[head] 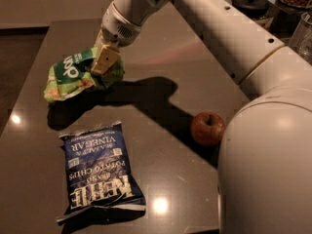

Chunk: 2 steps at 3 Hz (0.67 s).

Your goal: Move green rice chip bag near blue chip bag

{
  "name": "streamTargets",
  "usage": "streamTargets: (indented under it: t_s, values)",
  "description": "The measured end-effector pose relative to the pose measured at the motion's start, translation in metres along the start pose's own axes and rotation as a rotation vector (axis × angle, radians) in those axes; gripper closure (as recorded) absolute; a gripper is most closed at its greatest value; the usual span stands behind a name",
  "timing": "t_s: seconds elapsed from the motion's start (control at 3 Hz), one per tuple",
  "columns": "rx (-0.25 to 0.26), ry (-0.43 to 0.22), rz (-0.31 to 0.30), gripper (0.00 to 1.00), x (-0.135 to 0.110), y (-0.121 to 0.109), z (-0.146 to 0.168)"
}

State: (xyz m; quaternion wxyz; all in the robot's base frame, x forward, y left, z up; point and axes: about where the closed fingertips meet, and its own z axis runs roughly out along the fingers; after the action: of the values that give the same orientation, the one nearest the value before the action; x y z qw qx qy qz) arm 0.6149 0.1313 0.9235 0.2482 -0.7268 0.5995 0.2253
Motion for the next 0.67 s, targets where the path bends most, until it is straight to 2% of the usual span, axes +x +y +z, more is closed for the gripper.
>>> streamTargets:
  t_s: [0.33,0.67]
  values:
    - [-0.097,-0.053,-0.091,1.0,-0.007,0.03,0.002]
    - [-0.175,-0.079,-0.157,0.78,-0.002,0.055,0.004]
